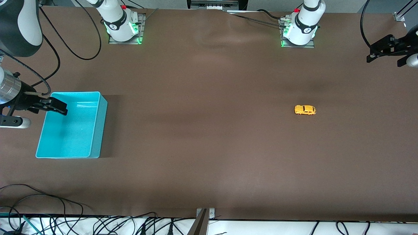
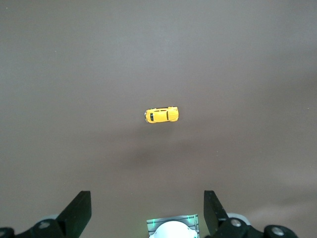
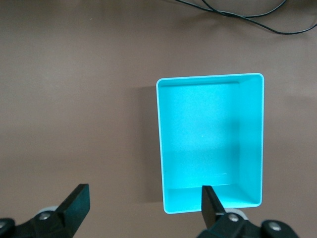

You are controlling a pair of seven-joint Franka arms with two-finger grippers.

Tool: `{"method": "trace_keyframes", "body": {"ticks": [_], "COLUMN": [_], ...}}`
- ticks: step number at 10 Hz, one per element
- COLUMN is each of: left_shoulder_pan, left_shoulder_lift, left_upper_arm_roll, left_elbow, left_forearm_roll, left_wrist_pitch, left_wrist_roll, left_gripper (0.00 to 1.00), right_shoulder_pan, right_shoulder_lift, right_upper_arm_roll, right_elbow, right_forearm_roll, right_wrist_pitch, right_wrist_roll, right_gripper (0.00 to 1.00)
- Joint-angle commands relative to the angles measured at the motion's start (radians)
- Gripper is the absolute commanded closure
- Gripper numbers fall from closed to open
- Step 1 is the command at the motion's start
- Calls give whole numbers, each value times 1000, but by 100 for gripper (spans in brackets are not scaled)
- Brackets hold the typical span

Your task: Wind up and store yellow beetle car

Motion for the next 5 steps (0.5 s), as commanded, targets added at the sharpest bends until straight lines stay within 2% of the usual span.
{"method": "trace_keyframes", "body": {"ticks": [1,3,5], "left_shoulder_pan": [-4,-9,3], "left_shoulder_lift": [15,15,-7], "left_upper_arm_roll": [0,-15,-15], "left_elbow": [37,45,-18], "left_forearm_roll": [-23,-33,-42], "left_wrist_pitch": [-26,-26,-24], "left_wrist_roll": [-9,-8,-2], "left_gripper": [0,0,0], "right_shoulder_pan": [3,5,3], "right_shoulder_lift": [-16,-16,-16], "right_upper_arm_roll": [-5,-5,-5], "right_elbow": [-24,-24,-24], "right_forearm_roll": [18,18,18], "right_wrist_pitch": [10,8,10], "right_wrist_roll": [5,5,5], "right_gripper": [0,0,0]}}
